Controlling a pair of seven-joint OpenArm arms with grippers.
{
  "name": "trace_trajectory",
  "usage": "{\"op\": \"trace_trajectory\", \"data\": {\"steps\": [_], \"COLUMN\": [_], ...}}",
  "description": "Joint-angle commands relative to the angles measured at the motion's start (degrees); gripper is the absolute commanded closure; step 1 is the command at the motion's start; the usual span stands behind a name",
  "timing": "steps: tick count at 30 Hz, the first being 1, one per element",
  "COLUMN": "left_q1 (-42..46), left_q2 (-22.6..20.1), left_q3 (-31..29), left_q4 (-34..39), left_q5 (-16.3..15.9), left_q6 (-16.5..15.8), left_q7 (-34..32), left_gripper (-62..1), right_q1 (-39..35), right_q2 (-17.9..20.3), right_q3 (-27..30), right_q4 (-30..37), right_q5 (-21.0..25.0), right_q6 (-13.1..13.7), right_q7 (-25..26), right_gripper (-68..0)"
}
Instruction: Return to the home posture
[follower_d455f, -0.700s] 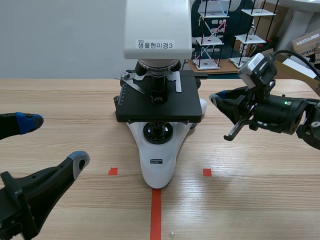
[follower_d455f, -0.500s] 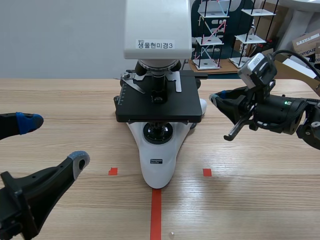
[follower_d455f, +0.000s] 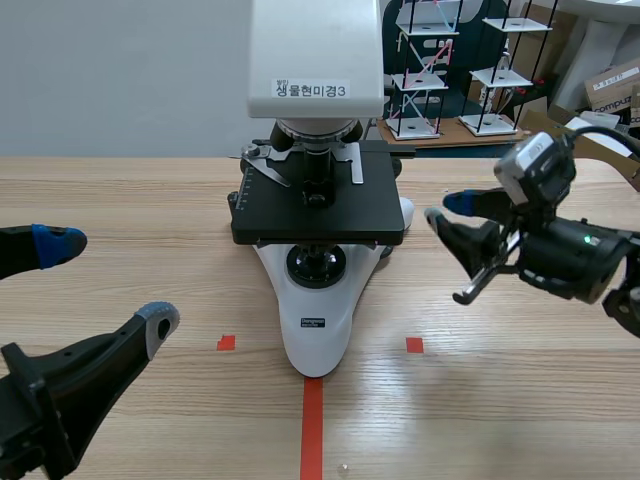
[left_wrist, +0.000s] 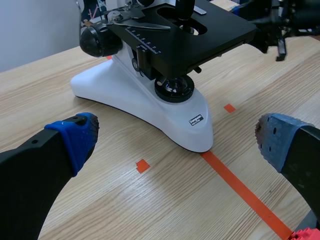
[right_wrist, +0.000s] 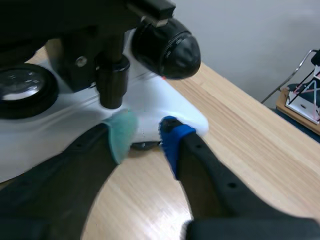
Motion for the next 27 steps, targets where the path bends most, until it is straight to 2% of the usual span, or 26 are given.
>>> {"op": "trace_trajectory", "data": {"steps": [1, 4, 7, 8, 11, 17, 19, 23, 27], "left_q1": [-0.17, -0.17, -0.17, -0.17, -0.17, -0.17, -0.17, -0.17, -0.17], "left_q2": [0.00, 0.00, 0.00, 0.00, 0.00, 0.00, 0.00, 0.00, 0.00], "left_q3": [-0.31, -0.31, -0.31, -0.31, -0.31, -0.31, -0.31, -0.31, -0.31], "left_q4": [0.74, 0.74, 0.74, 0.74, 0.74, 0.74, 0.74, 0.74, 0.74], "left_q5": [-0.57, -0.57, -0.57, -0.57, -0.57, -0.57, -0.57, -0.57, -0.57], "left_q6": [-0.09, -0.09, -0.09, -0.09, -0.09, -0.09, -0.09, -0.09, -0.09], "left_q7": [-0.98, -0.98, -1.01, -1.01, -1.01, -1.01, -0.98, -0.98, -0.98], "left_gripper": [-62.3, -62.3, -62.3, -62.3, -62.3, -62.3, -62.3, -62.3, -62.3], "right_q1": [-4.02, -11.96, -21.64, -23.76, -32.15, -44.61, -48.74, -53.44, -53.90], "right_q2": [1.68, 1.90, 1.86, 1.84, 1.25, -0.50, -1.27, -2.93, -3.17], "right_q3": [3.26, 8.26, 14.03, 15.26, 20.50, 26.12, 27.02, 28.11, 28.04], "right_q4": [4.04, 10.14, 19.17, 21.40, 31.19, 46.05, 48.96, 50.27, 50.25], "right_q5": [1.60, 3.39, 6.29, 7.23, 10.10, 10.32, 11.47, 17.66, 17.55], "right_q6": [-0.85, -1.68, -1.68, -1.68, -1.68, -1.64, -2.08, -2.10, -2.03], "right_q7": [2.25, 4.31, 3.80, 3.13, -0.98, -9.53, -9.44, -9.35, -10.88], "right_gripper": [-28.0, -33.9, -45.7, -47.5, -49.2, -56.4, -56.5, -56.5, -56.9]}}
